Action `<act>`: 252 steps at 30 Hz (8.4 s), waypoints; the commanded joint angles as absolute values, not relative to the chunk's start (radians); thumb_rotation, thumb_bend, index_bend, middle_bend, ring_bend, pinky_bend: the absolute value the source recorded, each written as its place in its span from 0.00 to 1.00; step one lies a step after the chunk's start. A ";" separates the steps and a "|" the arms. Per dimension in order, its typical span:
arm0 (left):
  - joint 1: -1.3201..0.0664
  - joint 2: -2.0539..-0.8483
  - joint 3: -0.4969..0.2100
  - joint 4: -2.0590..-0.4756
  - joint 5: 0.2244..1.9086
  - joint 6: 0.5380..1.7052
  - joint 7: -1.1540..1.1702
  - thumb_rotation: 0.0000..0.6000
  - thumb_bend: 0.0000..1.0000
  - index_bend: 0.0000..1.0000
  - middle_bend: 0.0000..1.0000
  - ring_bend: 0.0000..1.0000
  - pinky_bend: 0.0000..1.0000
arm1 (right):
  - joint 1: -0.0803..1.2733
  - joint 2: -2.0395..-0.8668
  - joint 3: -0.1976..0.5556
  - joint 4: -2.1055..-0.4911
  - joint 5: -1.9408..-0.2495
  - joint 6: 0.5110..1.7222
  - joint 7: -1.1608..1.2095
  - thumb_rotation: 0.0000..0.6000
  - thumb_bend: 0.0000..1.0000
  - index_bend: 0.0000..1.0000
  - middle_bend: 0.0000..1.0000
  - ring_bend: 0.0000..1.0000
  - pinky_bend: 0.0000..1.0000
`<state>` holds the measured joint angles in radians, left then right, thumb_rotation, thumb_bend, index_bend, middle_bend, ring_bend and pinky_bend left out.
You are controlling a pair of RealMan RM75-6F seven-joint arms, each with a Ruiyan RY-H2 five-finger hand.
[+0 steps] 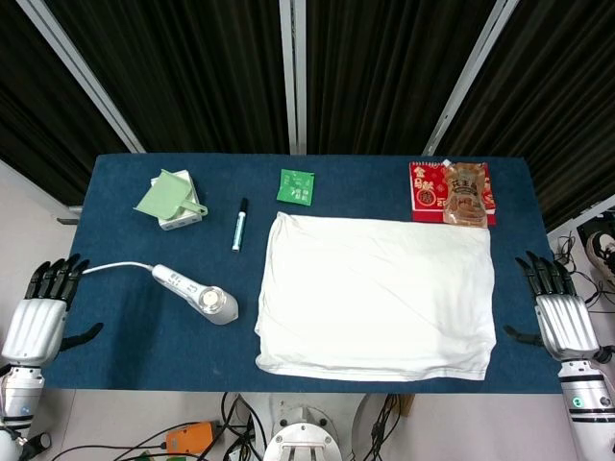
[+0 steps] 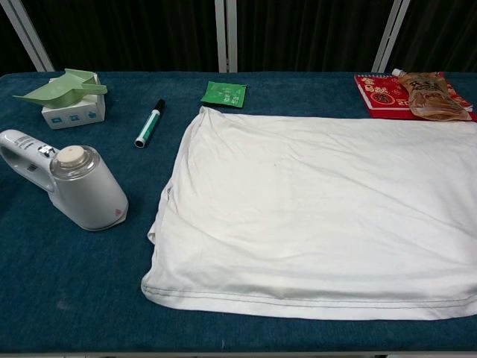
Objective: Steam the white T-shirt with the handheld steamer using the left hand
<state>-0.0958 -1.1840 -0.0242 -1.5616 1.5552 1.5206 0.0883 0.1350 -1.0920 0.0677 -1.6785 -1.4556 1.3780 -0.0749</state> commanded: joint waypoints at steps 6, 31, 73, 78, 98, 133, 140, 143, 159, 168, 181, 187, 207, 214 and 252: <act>-0.139 -1.188 -0.036 -1.593 1.578 1.482 0.118 1.00 0.09 0.06 0.06 0.00 0.00 | 0.147 -1.093 0.049 -1.683 -1.419 1.314 -0.099 1.00 0.06 0.00 0.04 0.00 0.00; -0.497 -1.174 -0.073 -1.665 1.524 0.968 0.444 1.00 0.10 0.22 0.19 0.08 0.00 | 0.178 -1.097 0.011 -1.713 -1.339 1.194 -0.172 1.00 0.06 0.01 0.04 0.00 0.00; -0.625 -1.232 -0.002 -1.617 1.316 0.821 0.542 1.00 0.10 0.58 0.61 0.46 0.00 | 0.202 -1.125 0.010 -1.688 -1.287 1.153 -0.169 1.00 0.06 0.00 0.04 0.00 0.00; -0.635 -1.227 0.007 -1.634 1.293 0.792 0.508 1.00 0.10 0.60 0.64 0.51 0.00 | 0.203 -1.127 0.010 -1.681 -1.287 1.152 -0.161 1.00 0.06 0.00 0.04 0.00 0.00; -0.658 -1.185 0.027 -1.693 1.201 0.754 0.420 1.00 0.43 0.79 0.79 0.68 0.05 | 0.200 -1.121 0.012 -1.678 -1.294 1.161 -0.138 1.00 0.06 0.00 0.04 0.00 0.00; -1.063 -1.281 -0.114 -1.897 0.844 0.725 0.777 1.00 0.58 0.87 0.90 0.76 0.64 | 0.253 -1.208 -0.093 -1.573 -1.466 1.051 -0.062 1.00 0.83 0.12 0.14 0.07 0.23; -1.231 -1.373 -0.087 -1.856 0.583 0.765 0.884 1.00 0.58 0.87 0.90 0.76 0.64 | 0.261 -1.211 -0.094 -1.569 -1.479 1.049 -0.063 1.00 0.86 0.13 0.14 0.07 0.23; -1.298 -1.414 -0.066 -1.838 0.480 0.793 0.929 0.99 0.58 0.87 0.90 0.76 0.64 | 0.266 -1.217 -0.092 -1.565 -1.483 1.048 -0.064 1.00 0.86 0.13 0.14 0.07 0.23; -1.453 -1.570 -0.033 -1.600 0.203 0.752 0.894 0.96 0.58 0.87 0.89 0.76 0.64 | 0.277 -1.239 -0.092 -1.551 -1.470 1.030 -0.066 1.00 0.86 0.13 0.14 0.07 0.23; -1.443 -1.557 0.011 -1.464 0.089 0.683 0.810 0.95 0.58 0.87 0.89 0.76 0.64 | 0.277 -1.246 -0.088 -1.544 -1.455 1.028 -0.062 1.00 0.86 0.13 0.14 0.07 0.23; -1.340 -1.436 0.045 -1.508 0.146 0.724 0.666 0.84 0.57 0.87 0.89 0.75 0.64 | 0.290 -1.254 -0.073 -1.534 -1.446 1.026 -0.050 1.00 0.86 0.13 0.14 0.07 0.23; -1.302 -1.387 0.022 -1.689 0.310 0.794 0.630 0.79 0.57 0.86 0.89 0.75 0.64 | 0.300 -1.257 -0.069 -1.536 -1.443 1.016 -0.055 1.00 0.86 0.13 0.14 0.07 0.23; -1.367 -1.523 0.071 -1.850 0.171 1.039 0.852 0.61 0.54 0.85 0.89 0.75 0.64 | 0.304 -1.256 -0.068 -1.538 -1.446 1.026 -0.050 1.00 0.86 0.13 0.14 0.07 0.23; -1.306 -1.466 0.134 -1.872 0.167 1.020 0.837 0.61 0.53 0.85 0.89 0.75 0.64 | 0.310 -1.259 -0.066 -1.538 -1.449 1.025 -0.049 1.00 0.86 0.13 0.14 0.07 0.23; -1.569 -1.715 -0.125 -1.521 0.036 0.940 1.039 0.62 0.53 0.84 0.89 0.73 0.64 | 0.279 -1.234 -0.069 -1.554 -1.396 1.042 -0.060 1.00 0.86 0.13 0.14 0.07 0.23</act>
